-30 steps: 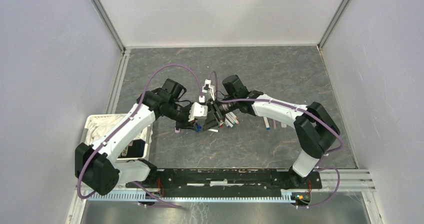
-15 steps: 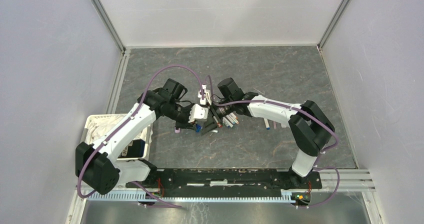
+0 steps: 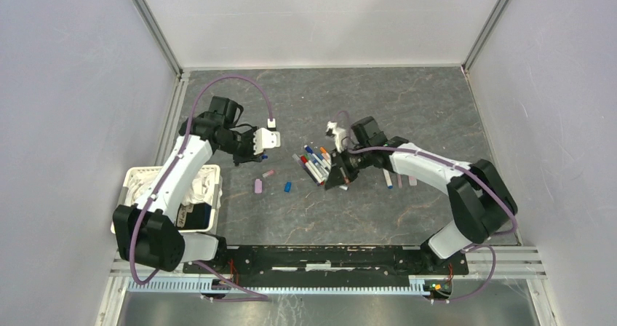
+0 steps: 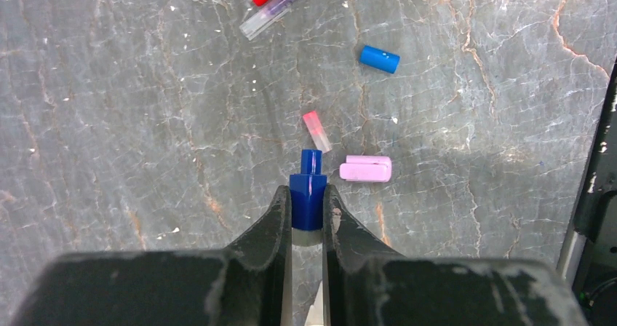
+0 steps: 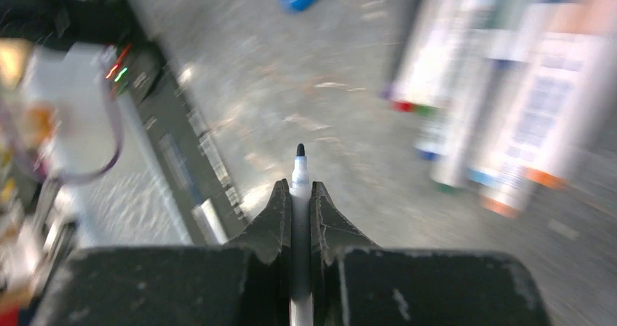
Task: Open the pen caps
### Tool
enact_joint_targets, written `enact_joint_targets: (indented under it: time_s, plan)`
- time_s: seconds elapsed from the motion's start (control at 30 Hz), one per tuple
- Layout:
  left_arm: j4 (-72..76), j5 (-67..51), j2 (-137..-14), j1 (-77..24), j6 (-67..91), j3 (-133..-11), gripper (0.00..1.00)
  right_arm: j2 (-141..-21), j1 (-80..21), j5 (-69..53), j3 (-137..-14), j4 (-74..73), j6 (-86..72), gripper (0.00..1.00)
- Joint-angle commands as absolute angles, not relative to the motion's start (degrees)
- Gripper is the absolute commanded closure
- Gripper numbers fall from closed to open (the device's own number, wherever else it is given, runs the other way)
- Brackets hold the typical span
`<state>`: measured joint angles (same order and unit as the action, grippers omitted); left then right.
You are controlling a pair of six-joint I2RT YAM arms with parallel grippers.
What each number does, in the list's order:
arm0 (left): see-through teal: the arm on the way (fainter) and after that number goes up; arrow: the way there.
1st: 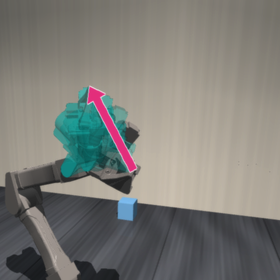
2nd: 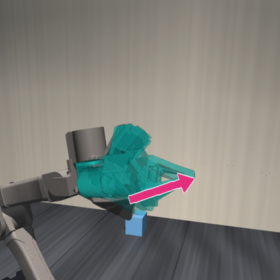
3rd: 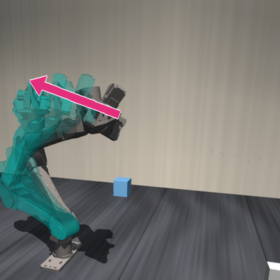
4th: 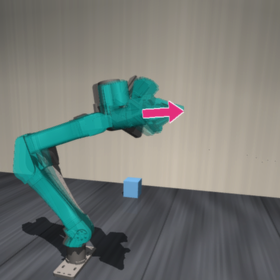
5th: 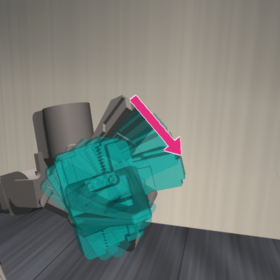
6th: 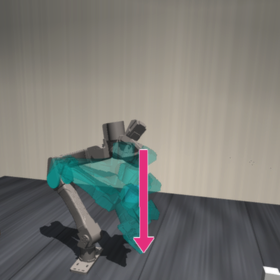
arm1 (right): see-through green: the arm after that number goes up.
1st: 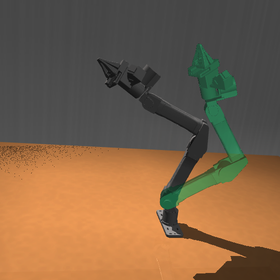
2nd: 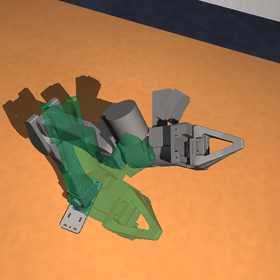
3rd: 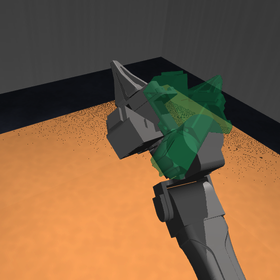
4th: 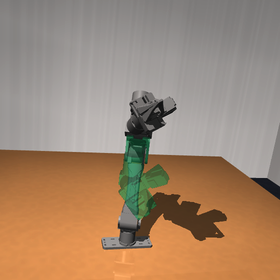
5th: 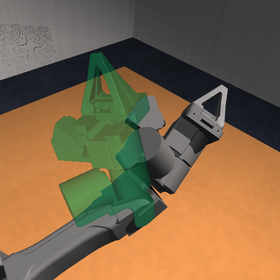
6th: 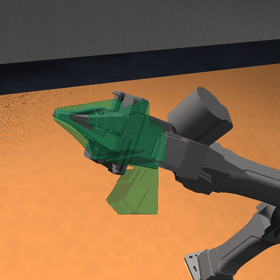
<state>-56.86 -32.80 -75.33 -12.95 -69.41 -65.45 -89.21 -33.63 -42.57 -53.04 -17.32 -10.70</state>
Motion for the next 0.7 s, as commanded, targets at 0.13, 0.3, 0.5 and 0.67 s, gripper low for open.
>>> enact_joint_targets:
  time_s: [0.13,0.3,0.5,0.67]
  plan:
    - [-30.58,-30.63,-76.00,-13.01,-47.93,-49.51,0.98,-77.15,-19.37,-1.19,-47.33,-16.08,-17.31,1.00]
    - [-25.97,-27.15,-78.75,-13.84,-46.85,-44.64,0.98,-77.22,-17.33,9.28,-44.42,-14.88,-17.70,1.00]
    - [-23.45,-25.34,-81.56,-14.30,-47.12,-42.30,0.92,-80.15,-16.87,12.94,-43.78,-14.24,-16.68,1.00]
    - [-22.63,-25.31,-82.63,-14.79,-47.16,-41.26,0.76,-80.76,-16.78,13.64,-41.83,-12.57,-16.22,0.97]
